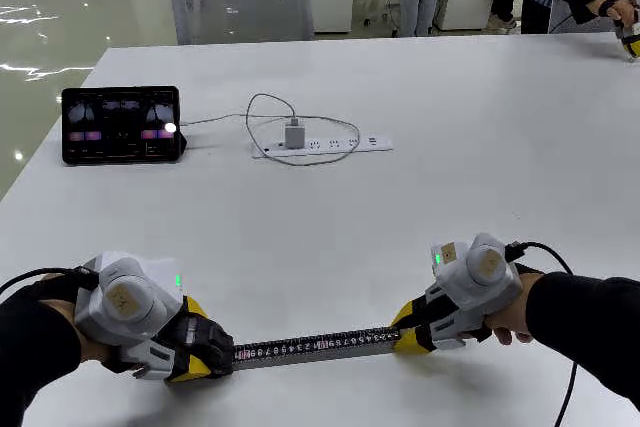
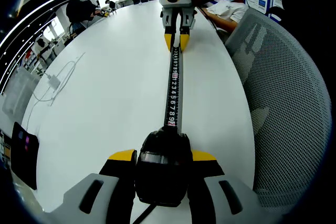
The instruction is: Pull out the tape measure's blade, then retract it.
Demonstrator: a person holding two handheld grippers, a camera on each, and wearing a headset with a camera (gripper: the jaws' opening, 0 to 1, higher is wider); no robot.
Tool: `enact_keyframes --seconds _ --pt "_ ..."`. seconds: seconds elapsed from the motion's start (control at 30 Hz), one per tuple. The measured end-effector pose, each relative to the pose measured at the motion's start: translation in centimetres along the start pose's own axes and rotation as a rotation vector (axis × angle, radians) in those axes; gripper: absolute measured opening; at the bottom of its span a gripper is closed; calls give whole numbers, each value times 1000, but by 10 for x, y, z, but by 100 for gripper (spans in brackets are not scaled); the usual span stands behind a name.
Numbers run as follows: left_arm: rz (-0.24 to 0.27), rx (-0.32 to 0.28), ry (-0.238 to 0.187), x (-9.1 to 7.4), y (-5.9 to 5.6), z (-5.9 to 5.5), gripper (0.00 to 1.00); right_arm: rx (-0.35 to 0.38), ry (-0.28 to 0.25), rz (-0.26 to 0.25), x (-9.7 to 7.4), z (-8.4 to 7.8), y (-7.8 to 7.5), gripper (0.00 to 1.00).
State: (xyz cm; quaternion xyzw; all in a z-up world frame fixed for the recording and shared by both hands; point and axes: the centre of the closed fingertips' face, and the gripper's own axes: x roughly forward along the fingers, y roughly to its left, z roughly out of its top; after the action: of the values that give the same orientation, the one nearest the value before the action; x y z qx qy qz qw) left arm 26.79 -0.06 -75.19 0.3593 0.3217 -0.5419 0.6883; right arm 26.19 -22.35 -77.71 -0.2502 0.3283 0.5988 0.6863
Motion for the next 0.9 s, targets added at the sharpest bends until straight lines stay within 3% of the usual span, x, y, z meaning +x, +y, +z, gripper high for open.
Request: enact_keyframes --seconds 0.9 --pt "0 1 6 2 2 -2 33 9 -3 -11 -7 -7 -1 9"
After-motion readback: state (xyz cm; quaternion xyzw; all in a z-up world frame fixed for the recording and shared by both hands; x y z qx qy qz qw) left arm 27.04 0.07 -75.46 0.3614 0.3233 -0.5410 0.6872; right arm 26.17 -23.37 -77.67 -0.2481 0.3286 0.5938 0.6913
